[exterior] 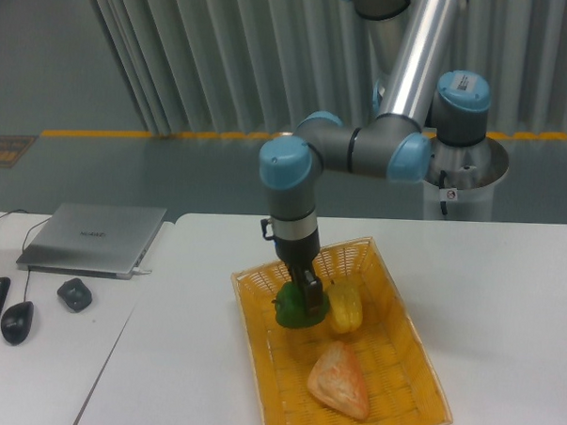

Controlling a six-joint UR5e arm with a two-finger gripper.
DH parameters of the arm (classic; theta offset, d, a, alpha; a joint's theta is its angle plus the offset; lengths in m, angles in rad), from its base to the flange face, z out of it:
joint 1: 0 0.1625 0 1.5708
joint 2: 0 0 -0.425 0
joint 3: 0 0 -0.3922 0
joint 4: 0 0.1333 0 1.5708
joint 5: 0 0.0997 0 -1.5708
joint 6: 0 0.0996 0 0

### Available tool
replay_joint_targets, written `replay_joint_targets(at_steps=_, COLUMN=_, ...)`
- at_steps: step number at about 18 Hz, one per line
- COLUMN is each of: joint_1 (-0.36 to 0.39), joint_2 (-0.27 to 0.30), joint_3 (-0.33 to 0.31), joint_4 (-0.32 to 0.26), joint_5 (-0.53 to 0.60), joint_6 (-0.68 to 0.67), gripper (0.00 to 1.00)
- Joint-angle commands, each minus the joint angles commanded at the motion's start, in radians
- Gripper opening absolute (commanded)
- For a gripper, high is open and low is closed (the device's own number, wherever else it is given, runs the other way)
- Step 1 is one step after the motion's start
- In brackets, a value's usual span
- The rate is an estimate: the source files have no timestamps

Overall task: Place the green pepper on the table
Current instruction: 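Lift the green pepper out of the basket and carry it beside the basket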

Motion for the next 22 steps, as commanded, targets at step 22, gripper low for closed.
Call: replay_joint_targets(at_steps=22, joint_1=0.382, joint_2=0.022, joint_3=-0.021, joint_4=-0.244, joint_5=0.141, joint_6=0.598, gripper=0.38)
